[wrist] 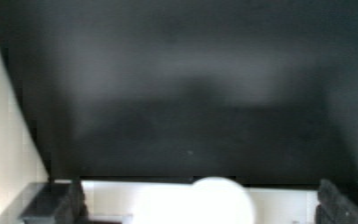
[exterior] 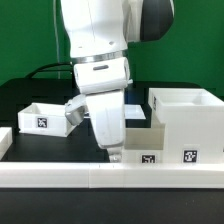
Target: Assemble drawer
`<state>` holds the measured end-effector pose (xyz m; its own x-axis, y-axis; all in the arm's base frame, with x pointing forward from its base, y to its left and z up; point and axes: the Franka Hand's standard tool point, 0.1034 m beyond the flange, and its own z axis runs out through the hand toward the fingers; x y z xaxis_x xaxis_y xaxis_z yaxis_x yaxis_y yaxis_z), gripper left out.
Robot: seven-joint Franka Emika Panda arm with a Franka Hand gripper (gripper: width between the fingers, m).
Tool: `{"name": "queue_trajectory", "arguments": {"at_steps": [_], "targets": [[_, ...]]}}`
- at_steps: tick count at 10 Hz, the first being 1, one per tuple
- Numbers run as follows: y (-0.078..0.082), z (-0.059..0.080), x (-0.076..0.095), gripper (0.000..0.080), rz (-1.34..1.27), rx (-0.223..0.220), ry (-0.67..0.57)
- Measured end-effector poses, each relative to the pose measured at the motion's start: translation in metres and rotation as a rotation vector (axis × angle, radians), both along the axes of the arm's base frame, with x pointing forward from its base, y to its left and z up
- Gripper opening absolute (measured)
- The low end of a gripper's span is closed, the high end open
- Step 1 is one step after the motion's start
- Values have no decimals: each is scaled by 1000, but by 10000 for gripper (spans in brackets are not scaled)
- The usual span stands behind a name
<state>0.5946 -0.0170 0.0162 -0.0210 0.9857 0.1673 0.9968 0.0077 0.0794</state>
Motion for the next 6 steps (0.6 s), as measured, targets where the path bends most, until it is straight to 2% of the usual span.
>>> {"name": "queue_trajectory", "arguments": {"at_steps": [4,6], "targets": [[1,-1,-1,649,-11,1,4],[8,-3,-2,649,-13,6,9]]}}
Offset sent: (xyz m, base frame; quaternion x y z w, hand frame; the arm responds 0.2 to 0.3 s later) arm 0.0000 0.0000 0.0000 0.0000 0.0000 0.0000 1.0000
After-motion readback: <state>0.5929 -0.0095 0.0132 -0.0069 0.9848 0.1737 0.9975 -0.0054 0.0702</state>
